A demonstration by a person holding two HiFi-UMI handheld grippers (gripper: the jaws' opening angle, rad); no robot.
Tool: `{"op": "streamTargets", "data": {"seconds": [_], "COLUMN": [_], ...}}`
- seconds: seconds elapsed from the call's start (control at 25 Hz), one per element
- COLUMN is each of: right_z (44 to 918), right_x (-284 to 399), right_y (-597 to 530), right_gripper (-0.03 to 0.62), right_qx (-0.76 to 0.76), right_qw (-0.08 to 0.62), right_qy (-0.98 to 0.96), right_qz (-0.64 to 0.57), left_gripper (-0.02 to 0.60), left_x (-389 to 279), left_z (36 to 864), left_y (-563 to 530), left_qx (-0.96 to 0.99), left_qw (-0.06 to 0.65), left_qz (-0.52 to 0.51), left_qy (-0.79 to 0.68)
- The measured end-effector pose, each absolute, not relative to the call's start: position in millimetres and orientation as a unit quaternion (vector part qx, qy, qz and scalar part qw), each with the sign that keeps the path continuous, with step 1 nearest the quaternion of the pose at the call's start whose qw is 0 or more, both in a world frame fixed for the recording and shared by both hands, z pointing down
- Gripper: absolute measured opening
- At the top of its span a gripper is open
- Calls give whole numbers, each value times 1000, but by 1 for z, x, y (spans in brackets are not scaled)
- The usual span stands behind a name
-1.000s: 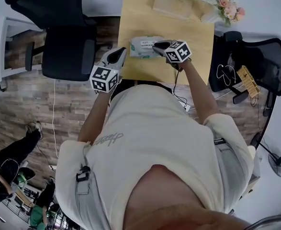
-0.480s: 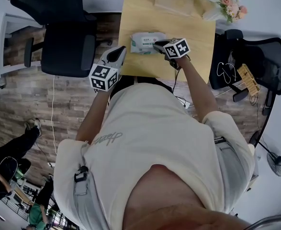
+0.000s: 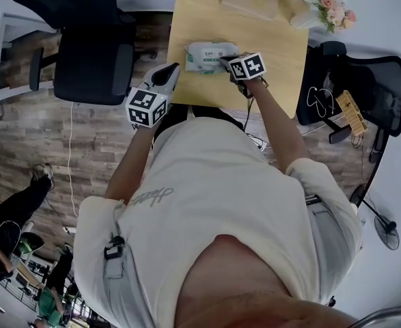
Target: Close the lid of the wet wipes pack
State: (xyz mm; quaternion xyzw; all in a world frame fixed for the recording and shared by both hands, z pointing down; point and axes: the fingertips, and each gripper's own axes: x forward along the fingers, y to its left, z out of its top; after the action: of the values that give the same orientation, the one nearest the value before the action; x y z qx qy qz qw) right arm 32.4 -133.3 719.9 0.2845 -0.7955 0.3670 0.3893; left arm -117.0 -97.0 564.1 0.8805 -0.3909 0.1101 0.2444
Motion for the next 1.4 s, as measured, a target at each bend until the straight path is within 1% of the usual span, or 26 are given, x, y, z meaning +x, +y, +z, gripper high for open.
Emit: {"op": "streamTargets", "data": {"seconds": [0.44, 0.92, 1.4], "right_z": [721, 698, 712], "right_x": [32, 21, 12], "right_y": [-134, -142, -140], "right_gripper": [3, 3, 3], "right_qx": [301, 294, 279], "right_qw": [393, 367, 393], "right_qy": [-790, -809, -804], "right_qz": [363, 352, 348], "left_gripper": [17, 17, 17], "left_x": [-112, -111, -110], "left_z": [571, 562, 571], "left_y": [-102, -108, -101], "left_qx": [882, 882, 884], "left_qw": [248, 237, 243], "left_qz": [107, 100, 108], "left_qy": [-386, -394, -384]}}
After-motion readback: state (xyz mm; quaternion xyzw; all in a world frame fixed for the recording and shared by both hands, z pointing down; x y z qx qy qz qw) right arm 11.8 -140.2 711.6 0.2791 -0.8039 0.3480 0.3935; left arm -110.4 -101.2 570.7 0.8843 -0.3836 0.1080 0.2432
